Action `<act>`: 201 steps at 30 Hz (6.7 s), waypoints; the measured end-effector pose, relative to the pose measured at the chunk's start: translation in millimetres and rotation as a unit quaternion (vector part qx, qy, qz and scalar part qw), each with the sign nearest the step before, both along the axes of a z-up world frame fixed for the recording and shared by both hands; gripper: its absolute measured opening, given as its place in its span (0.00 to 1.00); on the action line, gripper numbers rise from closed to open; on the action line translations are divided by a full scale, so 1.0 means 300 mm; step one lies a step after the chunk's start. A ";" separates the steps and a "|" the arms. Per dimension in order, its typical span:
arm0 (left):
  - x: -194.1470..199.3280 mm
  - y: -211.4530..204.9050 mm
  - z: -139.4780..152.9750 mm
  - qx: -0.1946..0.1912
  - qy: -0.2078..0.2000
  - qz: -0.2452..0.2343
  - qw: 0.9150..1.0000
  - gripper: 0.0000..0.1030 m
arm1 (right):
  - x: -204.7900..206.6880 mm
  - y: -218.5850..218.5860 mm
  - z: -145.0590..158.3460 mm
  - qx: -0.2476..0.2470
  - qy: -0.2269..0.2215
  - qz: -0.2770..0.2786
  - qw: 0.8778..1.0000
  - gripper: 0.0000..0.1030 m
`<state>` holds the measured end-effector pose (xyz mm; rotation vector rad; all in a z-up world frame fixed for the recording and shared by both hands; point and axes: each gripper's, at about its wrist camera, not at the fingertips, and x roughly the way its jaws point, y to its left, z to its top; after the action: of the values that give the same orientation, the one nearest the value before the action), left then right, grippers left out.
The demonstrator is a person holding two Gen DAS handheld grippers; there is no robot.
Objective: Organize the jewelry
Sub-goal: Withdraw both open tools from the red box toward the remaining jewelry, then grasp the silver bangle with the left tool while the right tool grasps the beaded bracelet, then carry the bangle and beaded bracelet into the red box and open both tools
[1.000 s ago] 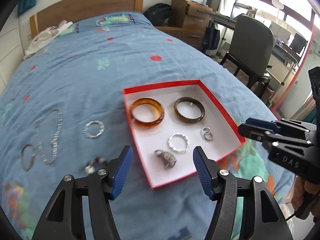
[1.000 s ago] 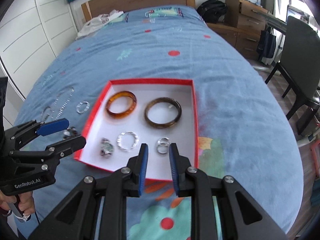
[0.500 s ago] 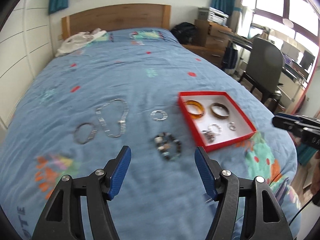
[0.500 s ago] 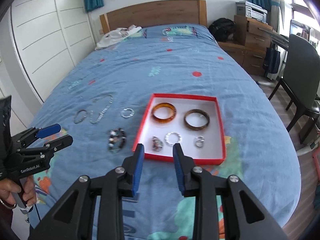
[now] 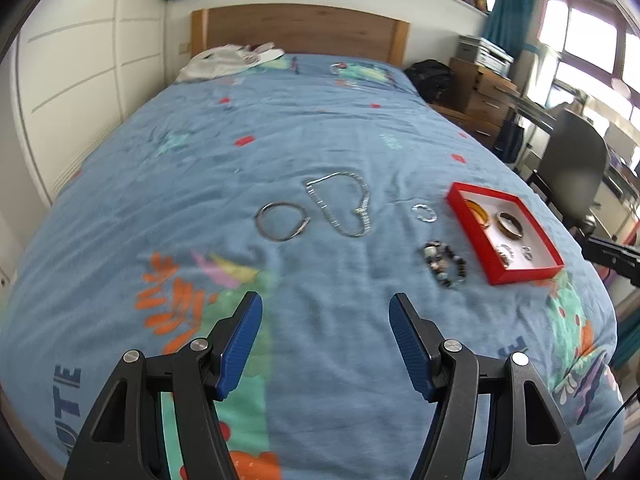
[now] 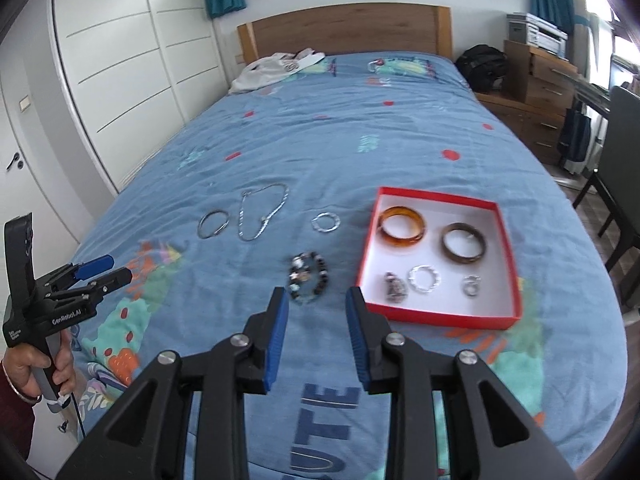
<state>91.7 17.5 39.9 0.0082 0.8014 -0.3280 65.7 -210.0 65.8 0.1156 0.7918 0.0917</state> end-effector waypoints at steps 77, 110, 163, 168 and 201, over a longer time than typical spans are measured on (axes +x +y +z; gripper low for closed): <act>0.617 -0.064 -0.369 0.010 0.031 0.039 0.999 0.68 | 0.468 0.133 -0.507 0.038 0.074 -0.002 0.997 0.16; 0.350 -0.351 -0.008 -0.014 -0.034 -0.032 0.999 0.68 | 0.194 -0.119 -0.136 0.065 -0.042 -0.036 0.996 0.15; 0.285 -1.135 -0.310 0.047 0.047 -0.234 0.970 0.68 | 0.263 -0.645 -0.440 0.049 0.092 -0.087 0.991 0.15; 0.281 -1.140 -0.313 0.056 0.043 -0.233 0.970 0.68 | 0.273 -0.639 -0.443 0.039 0.100 -0.085 0.991 0.16; 0.267 -1.121 -0.294 0.063 0.044 -0.259 0.963 0.69 | 0.298 -0.615 -0.435 0.002 0.139 -0.068 0.988 0.29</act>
<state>171.8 -318.9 -48.1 0.3296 0.9015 -0.7756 155.1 -394.5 -64.7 0.1881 1.0589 -0.0547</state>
